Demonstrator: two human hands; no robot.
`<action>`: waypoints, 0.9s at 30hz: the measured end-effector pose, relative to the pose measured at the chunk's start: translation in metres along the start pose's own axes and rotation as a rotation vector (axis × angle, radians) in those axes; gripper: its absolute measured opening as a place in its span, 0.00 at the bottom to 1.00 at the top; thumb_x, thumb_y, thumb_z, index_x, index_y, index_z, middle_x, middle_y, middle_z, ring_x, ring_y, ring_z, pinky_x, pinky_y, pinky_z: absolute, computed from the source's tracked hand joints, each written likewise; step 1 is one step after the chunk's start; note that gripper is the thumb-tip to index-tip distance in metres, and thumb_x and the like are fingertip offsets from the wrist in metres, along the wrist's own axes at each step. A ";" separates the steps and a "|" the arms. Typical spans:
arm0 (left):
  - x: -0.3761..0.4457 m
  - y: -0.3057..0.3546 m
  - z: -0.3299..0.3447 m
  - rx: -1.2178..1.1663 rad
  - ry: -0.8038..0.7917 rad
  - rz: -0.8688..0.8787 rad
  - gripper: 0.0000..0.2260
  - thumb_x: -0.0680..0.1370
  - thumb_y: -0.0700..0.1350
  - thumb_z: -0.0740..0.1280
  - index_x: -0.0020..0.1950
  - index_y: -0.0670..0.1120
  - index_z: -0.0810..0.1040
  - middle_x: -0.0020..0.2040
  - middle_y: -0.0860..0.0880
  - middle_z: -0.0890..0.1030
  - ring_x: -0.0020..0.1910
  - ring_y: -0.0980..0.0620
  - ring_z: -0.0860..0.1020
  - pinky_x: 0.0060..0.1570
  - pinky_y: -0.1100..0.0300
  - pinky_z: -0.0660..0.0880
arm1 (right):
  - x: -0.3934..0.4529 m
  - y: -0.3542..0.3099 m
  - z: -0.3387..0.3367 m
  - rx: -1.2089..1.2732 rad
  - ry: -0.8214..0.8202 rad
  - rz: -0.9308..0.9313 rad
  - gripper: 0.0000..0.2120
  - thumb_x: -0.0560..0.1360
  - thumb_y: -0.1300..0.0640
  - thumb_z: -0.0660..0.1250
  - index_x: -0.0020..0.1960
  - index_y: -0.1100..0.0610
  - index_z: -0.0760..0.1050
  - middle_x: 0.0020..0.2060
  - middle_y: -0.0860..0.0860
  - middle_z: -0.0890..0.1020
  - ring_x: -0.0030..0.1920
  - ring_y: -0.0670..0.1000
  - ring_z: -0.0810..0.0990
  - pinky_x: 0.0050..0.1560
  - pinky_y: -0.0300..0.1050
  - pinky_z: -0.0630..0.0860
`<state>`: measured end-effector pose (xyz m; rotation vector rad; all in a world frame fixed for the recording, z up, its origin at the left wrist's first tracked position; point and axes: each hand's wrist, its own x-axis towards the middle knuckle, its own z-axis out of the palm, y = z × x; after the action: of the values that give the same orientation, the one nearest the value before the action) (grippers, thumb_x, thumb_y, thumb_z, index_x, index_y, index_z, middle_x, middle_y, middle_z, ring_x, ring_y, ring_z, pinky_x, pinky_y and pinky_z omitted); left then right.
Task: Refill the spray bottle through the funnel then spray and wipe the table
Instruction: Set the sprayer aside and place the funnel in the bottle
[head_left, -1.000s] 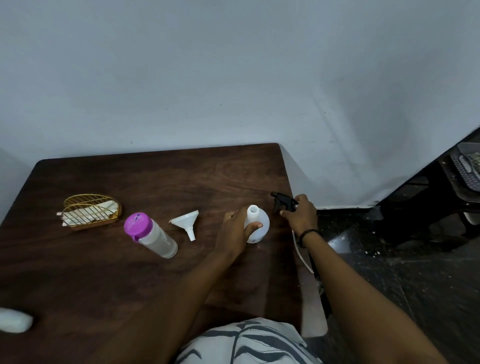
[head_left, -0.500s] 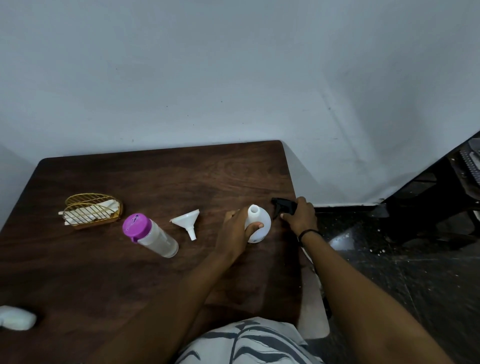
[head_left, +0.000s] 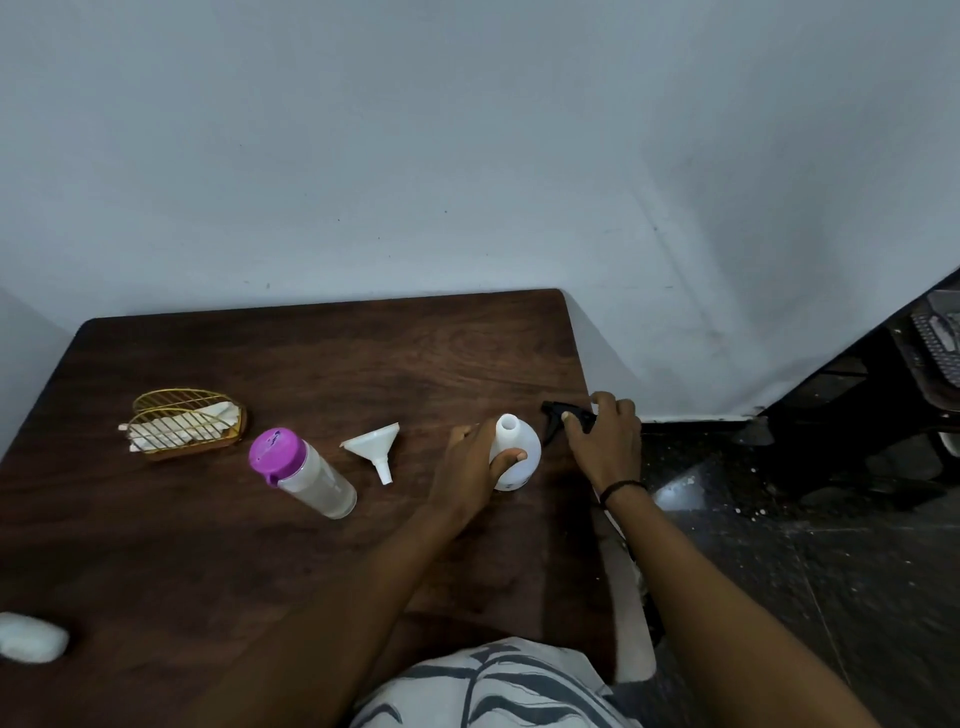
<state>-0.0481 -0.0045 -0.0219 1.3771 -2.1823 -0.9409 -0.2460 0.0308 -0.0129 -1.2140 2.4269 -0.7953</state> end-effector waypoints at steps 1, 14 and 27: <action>0.000 -0.001 0.000 0.001 -0.001 0.006 0.22 0.78 0.62 0.64 0.64 0.49 0.75 0.60 0.52 0.79 0.60 0.53 0.73 0.56 0.61 0.68 | -0.006 -0.005 0.000 0.053 0.005 -0.039 0.16 0.75 0.48 0.69 0.58 0.55 0.74 0.56 0.55 0.74 0.56 0.56 0.75 0.55 0.51 0.77; -0.007 -0.005 -0.013 -0.022 -0.048 0.054 0.23 0.78 0.64 0.63 0.66 0.50 0.74 0.61 0.53 0.79 0.61 0.54 0.75 0.63 0.55 0.70 | -0.052 -0.025 0.024 0.291 -0.191 -0.162 0.05 0.78 0.54 0.64 0.48 0.53 0.78 0.44 0.47 0.80 0.47 0.44 0.78 0.47 0.42 0.78; -0.040 -0.035 -0.033 -0.051 0.158 -0.075 0.27 0.78 0.57 0.66 0.73 0.45 0.69 0.72 0.49 0.72 0.72 0.51 0.67 0.70 0.58 0.62 | -0.094 -0.058 0.006 0.296 0.094 -0.439 0.10 0.79 0.51 0.61 0.53 0.54 0.77 0.49 0.47 0.78 0.49 0.45 0.77 0.51 0.41 0.76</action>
<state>0.0125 0.0098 -0.0231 1.4654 -1.9907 -0.8761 -0.1507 0.0763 0.0195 -1.6341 2.0299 -1.3067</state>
